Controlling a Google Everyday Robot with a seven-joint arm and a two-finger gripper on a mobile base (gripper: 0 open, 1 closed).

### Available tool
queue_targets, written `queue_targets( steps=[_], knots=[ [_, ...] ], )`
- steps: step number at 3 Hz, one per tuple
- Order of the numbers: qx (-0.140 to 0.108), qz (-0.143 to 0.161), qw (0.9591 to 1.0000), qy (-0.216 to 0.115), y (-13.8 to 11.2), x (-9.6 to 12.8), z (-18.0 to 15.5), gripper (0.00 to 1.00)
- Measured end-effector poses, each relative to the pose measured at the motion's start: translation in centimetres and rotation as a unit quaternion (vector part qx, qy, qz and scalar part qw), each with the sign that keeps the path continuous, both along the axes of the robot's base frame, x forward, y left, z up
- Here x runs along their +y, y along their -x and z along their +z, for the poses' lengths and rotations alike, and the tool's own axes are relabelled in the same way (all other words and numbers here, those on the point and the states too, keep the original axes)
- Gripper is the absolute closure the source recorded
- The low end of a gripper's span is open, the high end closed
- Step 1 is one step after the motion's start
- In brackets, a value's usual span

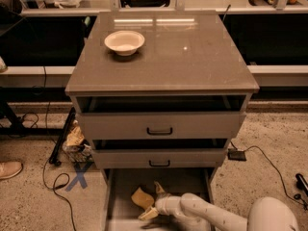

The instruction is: Pick sponge from bottom drawer and place on counter

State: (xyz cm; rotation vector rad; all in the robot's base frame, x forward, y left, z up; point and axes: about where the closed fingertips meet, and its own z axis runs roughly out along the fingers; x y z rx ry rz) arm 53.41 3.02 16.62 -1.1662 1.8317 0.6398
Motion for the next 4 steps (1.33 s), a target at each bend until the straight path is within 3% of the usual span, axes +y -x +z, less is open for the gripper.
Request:
queue_targets(
  steps=[2, 4],
  knots=[
    [0.024, -0.001, 0.9997, 0.007, -0.5, 1.3, -2.9, 0.00],
    [0.035, 0.001, 0.9993, 0.012, -0.4, 1.6, -4.0, 0.42]
  ],
)
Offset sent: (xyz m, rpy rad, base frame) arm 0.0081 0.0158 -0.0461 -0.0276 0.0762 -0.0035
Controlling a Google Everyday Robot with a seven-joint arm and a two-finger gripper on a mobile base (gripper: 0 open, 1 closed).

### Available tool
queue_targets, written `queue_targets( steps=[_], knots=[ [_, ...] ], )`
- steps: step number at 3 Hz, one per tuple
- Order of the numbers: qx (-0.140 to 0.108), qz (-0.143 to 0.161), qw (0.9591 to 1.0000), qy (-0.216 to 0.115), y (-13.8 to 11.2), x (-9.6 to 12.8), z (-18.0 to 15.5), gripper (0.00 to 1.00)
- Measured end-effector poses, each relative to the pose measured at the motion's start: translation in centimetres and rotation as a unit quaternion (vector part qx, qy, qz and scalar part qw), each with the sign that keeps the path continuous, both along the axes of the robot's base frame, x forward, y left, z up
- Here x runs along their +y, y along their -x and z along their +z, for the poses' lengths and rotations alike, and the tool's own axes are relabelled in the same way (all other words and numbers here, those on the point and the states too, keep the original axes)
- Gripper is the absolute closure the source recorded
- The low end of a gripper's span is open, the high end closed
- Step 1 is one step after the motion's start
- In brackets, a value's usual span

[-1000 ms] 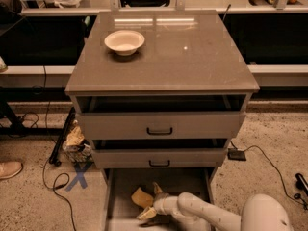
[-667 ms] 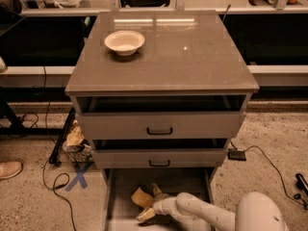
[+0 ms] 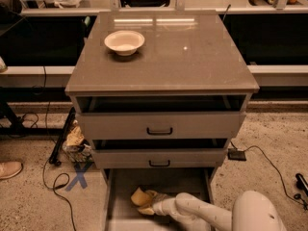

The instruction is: Pick sponge from bottom drawer and place on counter

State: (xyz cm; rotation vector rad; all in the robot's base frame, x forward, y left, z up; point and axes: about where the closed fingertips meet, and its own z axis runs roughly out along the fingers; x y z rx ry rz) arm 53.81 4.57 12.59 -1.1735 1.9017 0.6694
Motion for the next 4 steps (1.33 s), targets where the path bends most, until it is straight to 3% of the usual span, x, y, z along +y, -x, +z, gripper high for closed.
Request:
queue_targets(
  steps=[2, 3, 4],
  knots=[
    [-0.015, 0.008, 0.9994, -0.031, 0.9, -0.9, 2.8, 0.88],
    [-0.029, 0.031, 0.9973, -0.059, 2.1, -3.9, 6.5, 1.00],
    [-0.042, 0.088, 0.9918, -0.082, 4.1, -7.0, 11.6, 1.00]
  ],
)
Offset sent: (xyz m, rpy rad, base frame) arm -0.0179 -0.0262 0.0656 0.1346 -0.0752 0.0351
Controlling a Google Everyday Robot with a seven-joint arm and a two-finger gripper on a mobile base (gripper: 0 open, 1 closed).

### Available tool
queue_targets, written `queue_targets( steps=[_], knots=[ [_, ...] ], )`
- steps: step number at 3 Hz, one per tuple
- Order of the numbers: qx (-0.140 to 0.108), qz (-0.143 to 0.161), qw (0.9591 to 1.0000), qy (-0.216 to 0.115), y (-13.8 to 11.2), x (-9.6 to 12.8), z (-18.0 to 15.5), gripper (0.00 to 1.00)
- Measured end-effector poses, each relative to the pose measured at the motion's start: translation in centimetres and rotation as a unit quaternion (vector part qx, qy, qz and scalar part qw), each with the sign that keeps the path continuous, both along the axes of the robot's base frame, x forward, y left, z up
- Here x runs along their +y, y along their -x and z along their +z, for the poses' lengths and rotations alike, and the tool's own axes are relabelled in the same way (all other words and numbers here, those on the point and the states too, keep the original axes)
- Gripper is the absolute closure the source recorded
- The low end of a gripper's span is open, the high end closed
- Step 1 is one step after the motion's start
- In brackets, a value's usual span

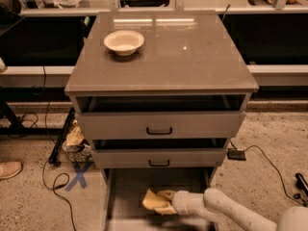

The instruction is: Pick sponge from bottom drawer and place on counter

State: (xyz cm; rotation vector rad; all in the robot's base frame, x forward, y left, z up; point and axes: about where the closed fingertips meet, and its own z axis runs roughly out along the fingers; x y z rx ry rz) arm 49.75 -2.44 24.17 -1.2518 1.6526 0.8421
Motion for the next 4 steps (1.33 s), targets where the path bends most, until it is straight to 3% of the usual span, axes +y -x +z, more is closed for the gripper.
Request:
queue_targets(
  steps=[1, 2, 3, 4],
  knots=[
    [-0.027, 0.067, 0.9973, -0.013, 1.5, -2.7, 5.9, 1.00],
    [-0.023, 0.106, 0.9934, -0.037, 3.2, -2.2, 7.7, 1.00],
    [-0.023, 0.106, 0.9934, -0.037, 3.2, -2.2, 7.7, 1.00],
    [-0.039, 0.120, 0.9908, -0.048, 4.5, -4.0, 10.1, 1.00]
  ],
)
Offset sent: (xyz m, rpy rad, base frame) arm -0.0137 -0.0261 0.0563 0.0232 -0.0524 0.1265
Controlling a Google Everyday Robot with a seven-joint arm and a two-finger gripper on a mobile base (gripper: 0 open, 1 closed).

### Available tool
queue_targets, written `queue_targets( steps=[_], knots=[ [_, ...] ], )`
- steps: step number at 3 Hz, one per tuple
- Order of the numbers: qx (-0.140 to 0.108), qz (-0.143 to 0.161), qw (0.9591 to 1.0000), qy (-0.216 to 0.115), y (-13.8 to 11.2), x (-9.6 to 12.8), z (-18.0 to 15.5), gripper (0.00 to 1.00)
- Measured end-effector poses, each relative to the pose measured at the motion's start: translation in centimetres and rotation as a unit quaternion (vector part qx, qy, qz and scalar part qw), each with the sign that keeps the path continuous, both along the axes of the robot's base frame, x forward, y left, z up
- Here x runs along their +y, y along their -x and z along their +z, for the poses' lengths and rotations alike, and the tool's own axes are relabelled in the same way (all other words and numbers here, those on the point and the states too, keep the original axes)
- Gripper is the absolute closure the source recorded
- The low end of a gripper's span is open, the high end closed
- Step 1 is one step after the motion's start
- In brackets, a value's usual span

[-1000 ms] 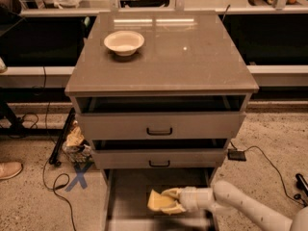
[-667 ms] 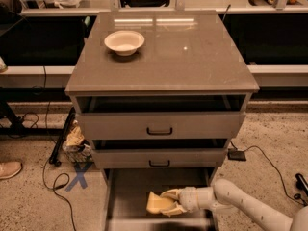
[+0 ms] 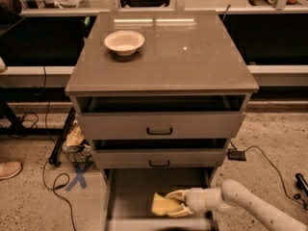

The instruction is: Pick sponge from bottom drawer and place on counter

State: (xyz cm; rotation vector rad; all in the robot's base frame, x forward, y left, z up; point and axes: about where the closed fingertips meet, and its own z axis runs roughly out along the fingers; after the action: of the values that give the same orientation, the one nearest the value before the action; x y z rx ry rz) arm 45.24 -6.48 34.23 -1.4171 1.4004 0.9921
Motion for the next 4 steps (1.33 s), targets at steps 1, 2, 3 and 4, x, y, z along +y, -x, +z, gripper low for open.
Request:
queue_targets(
  steps=[1, 2, 3, 4],
  knots=[
    [-0.049, 0.008, 0.9987, -0.011, 2.8, -3.0, 4.6, 1.00],
    [-0.101, -0.011, 0.9948, -0.010, 5.8, -5.8, 9.4, 1.00],
    [-0.164, -0.045, 0.9854, -0.014, 8.3, -9.1, 15.9, 1.00],
    [-0.164, -0.045, 0.9854, -0.014, 8.3, -9.1, 15.9, 1.00]
  ],
)
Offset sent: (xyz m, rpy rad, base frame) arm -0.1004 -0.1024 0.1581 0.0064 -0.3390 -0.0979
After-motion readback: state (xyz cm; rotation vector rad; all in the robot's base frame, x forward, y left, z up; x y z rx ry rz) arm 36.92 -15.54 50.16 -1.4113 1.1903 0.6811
